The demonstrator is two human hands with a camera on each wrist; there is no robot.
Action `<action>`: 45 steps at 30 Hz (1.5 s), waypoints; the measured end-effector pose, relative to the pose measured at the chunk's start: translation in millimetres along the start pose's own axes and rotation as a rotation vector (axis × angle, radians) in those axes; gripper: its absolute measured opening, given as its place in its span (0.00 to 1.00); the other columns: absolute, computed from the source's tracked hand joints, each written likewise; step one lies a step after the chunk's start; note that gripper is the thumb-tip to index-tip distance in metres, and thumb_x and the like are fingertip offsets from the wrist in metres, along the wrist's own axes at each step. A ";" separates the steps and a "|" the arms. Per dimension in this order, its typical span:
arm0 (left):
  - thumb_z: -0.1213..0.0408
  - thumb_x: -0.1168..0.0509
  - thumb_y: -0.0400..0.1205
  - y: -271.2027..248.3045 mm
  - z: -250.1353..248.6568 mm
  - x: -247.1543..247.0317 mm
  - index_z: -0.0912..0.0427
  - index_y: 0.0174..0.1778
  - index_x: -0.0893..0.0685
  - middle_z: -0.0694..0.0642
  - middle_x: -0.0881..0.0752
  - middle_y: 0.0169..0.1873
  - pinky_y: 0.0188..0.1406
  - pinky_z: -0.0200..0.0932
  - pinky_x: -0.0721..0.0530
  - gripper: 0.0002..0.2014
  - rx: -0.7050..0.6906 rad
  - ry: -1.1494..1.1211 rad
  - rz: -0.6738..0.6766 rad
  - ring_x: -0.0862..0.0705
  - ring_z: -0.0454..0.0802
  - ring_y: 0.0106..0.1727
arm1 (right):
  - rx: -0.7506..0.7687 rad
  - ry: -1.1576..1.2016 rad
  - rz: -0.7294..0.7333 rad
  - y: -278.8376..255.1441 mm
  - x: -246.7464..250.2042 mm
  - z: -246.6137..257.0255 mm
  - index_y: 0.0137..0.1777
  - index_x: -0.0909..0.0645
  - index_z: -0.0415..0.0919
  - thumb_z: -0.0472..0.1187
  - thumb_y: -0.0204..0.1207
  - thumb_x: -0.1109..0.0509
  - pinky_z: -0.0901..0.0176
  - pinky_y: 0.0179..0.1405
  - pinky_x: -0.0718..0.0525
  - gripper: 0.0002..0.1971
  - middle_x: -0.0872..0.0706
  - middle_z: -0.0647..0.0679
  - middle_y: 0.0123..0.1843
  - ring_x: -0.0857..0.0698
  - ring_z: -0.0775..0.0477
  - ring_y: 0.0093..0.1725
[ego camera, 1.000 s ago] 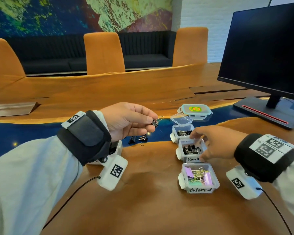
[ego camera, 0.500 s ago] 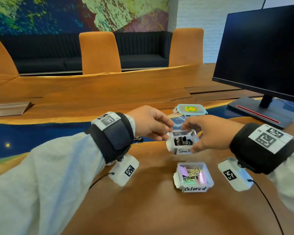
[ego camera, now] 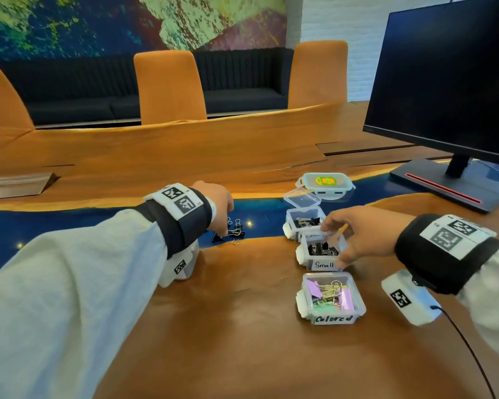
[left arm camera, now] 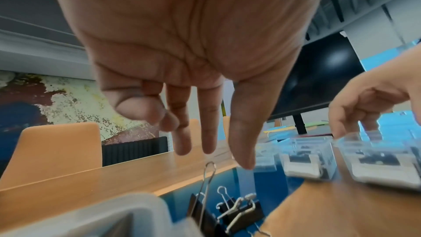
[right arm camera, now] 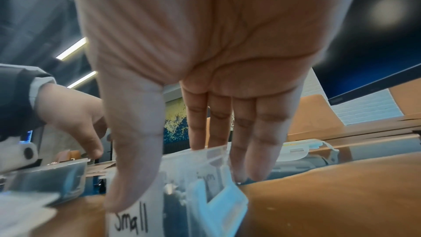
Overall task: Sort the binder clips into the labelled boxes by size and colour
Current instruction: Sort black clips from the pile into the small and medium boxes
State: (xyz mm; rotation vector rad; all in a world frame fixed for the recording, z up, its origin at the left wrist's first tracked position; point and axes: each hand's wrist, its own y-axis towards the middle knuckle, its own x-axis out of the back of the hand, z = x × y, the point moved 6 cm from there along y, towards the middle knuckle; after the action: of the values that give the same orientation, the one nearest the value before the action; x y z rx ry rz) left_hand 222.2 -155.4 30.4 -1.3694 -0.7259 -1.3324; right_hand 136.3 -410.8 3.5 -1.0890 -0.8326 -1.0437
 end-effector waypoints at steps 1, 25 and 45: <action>0.48 0.25 0.79 1.8 -3.5 -0.6 0.48 0.77 0.23 0.48 0.17 0.70 0.53 0.44 0.20 0.31 0.002 0.051 0.020 0.20 0.55 0.71 | -0.004 0.018 0.002 -1.1 0.9 -0.1 0.71 0.25 0.61 0.52 0.64 0.14 0.58 0.61 0.19 0.36 0.20 0.62 0.68 0.19 0.55 0.62; 0.55 0.29 0.83 -94.9 -0.8 20.4 0.44 0.47 0.08 0.40 0.08 0.38 0.43 0.42 0.12 0.04 -0.223 -0.733 -0.202 0.11 0.42 0.42 | 0.408 0.757 -0.365 -50.1 6.4 114.8 0.69 0.22 0.62 0.36 0.77 0.26 0.63 0.70 0.23 0.25 0.21 0.68 0.69 0.27 0.68 0.73; 0.60 0.30 0.72 -96.0 41.9 -88.0 0.67 0.56 0.11 0.60 0.13 0.33 0.28 0.36 0.15 0.19 -0.071 -1.890 -0.101 0.13 0.48 0.34 | 0.297 1.610 -0.084 6.3 -78.3 155.7 0.64 0.17 0.40 0.25 0.72 0.23 0.58 0.40 0.12 0.21 0.11 0.42 0.54 0.11 0.48 0.48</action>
State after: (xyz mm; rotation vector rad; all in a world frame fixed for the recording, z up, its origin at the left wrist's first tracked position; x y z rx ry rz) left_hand 129.2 -69.6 -21.6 -2.4454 -1.8867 0.3296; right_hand 112.4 -241.0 -28.0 0.2239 0.3020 -1.3826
